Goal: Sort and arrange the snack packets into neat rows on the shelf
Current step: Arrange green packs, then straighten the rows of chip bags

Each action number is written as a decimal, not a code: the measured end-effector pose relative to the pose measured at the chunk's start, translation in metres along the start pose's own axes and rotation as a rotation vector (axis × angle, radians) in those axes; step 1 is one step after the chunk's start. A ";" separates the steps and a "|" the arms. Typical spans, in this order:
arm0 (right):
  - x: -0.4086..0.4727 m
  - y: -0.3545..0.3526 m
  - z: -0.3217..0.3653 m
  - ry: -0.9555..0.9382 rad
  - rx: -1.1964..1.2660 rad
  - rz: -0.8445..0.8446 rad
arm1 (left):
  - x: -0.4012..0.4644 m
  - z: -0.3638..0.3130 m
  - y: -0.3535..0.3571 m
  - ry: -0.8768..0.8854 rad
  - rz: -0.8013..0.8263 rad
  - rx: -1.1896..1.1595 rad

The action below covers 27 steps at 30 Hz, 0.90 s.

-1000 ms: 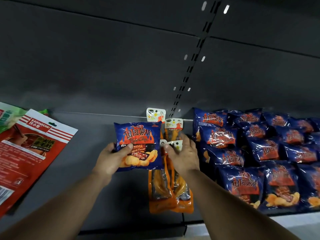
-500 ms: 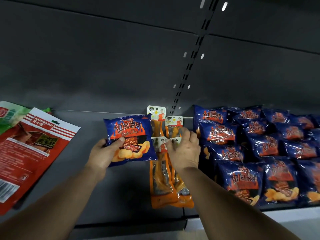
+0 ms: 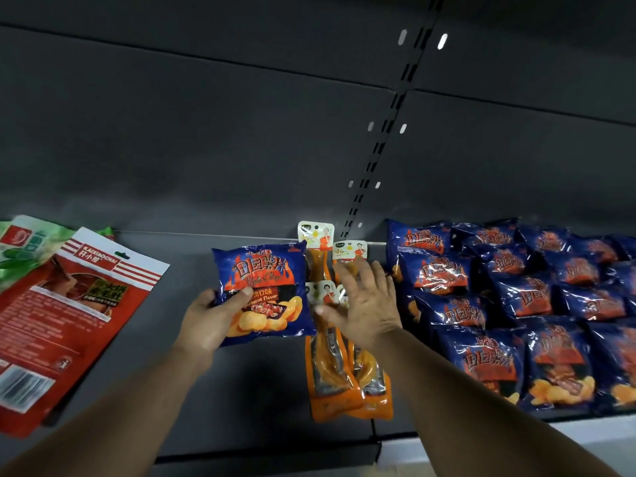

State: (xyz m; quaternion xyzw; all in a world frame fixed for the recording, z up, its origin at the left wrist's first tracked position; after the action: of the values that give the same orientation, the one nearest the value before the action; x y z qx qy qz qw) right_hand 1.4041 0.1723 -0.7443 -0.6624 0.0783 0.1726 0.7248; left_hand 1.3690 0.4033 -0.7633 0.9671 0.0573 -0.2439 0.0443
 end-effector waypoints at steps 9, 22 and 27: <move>0.016 0.025 0.013 -0.027 -0.031 0.099 | -0.016 0.002 -0.001 0.003 0.023 -0.003; 0.020 0.042 0.007 0.007 0.155 0.114 | -0.010 0.003 0.012 0.010 0.062 -0.004; 0.019 0.045 0.025 -0.006 0.211 0.079 | -0.009 -0.003 0.007 0.023 0.059 0.015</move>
State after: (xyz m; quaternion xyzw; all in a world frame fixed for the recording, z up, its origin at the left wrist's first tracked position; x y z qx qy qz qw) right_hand 1.4026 0.2027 -0.7902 -0.5782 0.1199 0.1939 0.7834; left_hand 1.3635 0.3963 -0.7560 0.9714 0.0276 -0.2319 0.0433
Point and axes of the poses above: each hand's wrist, its own x-axis towards the middle knuckle, its own y-axis out of the palm, z = x × y, the point moved 4 cm from there along x, towards the middle knuckle, and after that the axes turned 11 degrees about z, right-handed, at the moved point
